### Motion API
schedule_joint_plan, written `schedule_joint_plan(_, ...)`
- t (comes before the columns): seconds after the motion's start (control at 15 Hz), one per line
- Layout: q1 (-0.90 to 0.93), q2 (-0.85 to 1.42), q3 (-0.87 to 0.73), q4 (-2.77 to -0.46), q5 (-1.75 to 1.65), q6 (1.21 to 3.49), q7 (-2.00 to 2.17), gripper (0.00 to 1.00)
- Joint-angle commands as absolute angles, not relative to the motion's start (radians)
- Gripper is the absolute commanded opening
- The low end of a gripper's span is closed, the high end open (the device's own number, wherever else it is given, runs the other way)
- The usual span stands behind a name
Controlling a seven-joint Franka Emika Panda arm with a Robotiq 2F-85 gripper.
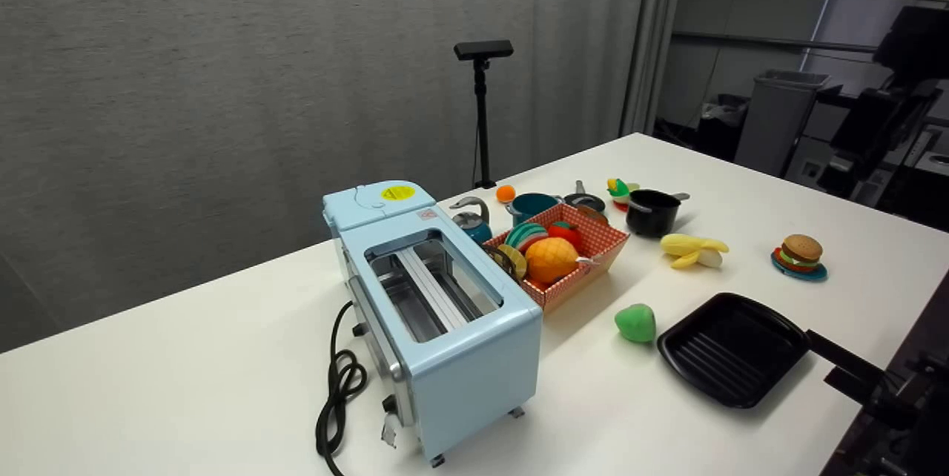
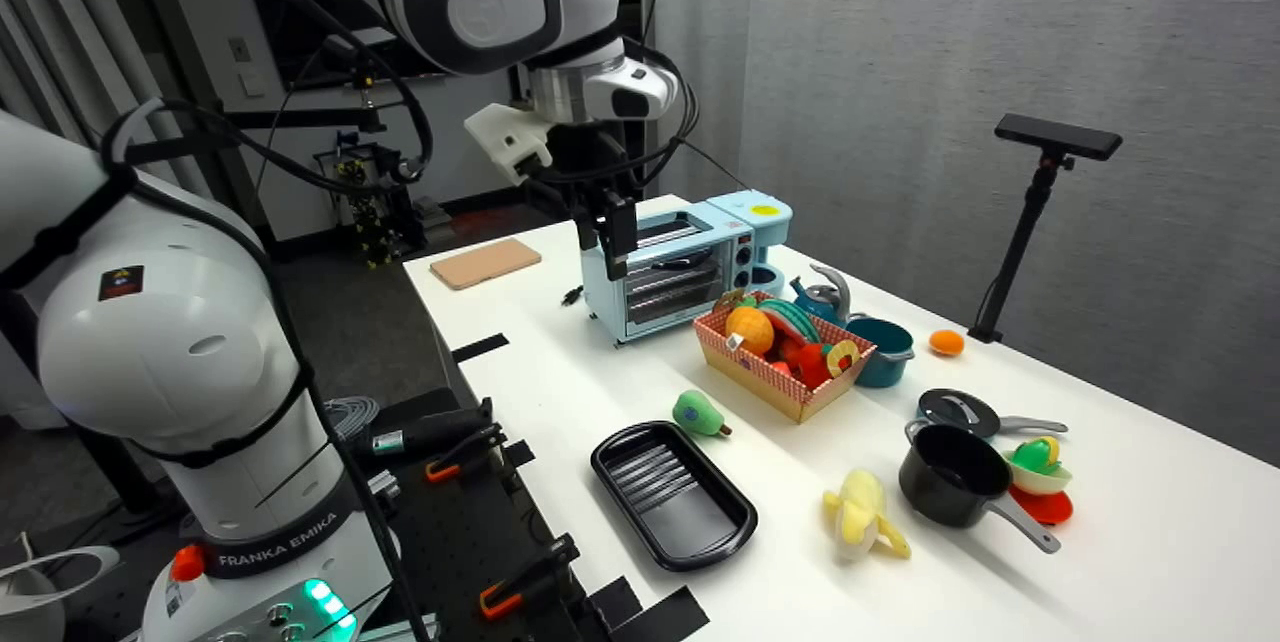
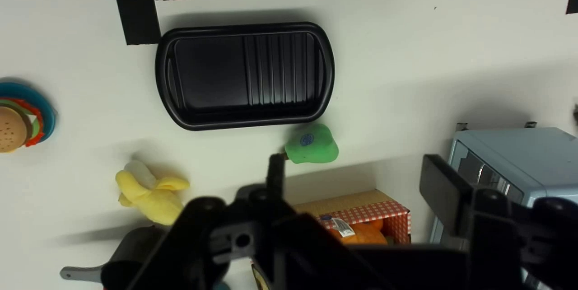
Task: Take the pineapple plushie from the box and put it in the black pot
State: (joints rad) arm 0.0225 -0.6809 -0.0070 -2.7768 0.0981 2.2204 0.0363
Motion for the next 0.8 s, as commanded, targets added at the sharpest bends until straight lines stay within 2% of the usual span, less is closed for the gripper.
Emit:
schedule_joint_plan(0.0,0.02,-0.681,-0.005,-2.774,0.1,2.217,0.035,0.8)
schedule_joint_plan(0.13,0.02,-0.681,-0.005,-2.773,0.1,2.217,0.035,0.9)
schedule_joint_plan(0.33,0.02,-0.681,-0.005,-2.772,0.1,2.217,0.035,0.9)
schedule_joint_plan(0.4,0.02,-0.681,-0.005,-2.772,0.1,2.217,0.035,0.97)
schedule_joint_plan(0.73,0.018,-0.647,-0.005,-2.747,0.097,2.262,0.029,1.0)
